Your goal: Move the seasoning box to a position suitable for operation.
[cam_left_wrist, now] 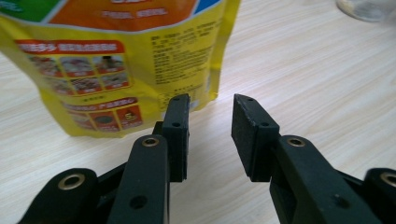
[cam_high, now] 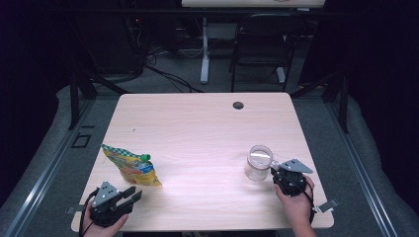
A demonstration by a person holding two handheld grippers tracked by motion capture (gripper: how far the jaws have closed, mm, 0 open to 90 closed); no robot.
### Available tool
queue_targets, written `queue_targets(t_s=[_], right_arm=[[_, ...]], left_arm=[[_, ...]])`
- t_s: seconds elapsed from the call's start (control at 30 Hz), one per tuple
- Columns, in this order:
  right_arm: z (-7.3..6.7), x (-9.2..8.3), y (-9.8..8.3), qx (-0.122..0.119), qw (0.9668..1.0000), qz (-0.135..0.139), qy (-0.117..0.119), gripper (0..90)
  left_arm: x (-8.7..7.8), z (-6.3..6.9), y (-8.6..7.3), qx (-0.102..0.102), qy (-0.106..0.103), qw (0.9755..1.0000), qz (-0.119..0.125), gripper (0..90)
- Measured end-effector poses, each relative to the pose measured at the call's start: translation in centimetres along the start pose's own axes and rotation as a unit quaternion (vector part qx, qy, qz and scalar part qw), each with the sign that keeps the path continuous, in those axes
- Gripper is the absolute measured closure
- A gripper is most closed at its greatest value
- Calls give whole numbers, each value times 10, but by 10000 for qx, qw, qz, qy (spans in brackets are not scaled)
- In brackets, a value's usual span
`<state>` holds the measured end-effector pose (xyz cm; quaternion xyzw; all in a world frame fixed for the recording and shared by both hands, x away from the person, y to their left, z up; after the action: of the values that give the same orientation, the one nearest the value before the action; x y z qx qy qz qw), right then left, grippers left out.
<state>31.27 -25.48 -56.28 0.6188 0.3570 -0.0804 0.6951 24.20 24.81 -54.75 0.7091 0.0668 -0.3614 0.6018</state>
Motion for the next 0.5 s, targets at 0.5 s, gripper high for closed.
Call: queue_targets(t_s=[0.5], right_arm=[[-27,-2,0,-465,9971,-92,588,757]], left_arm=[[5,22,5,322,-257,9991,7,673]])
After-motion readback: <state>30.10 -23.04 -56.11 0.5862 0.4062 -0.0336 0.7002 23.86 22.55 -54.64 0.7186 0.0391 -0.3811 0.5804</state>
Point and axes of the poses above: each handheld gripper's, and its own axes: x roughly forward along the jaws, y roughly out of its top, z roughly to its right, the point moved 2 cm from there along x, roughly forward along the jaws, and after that the axes turned 9 degrees about y, right-handed, at the moved point
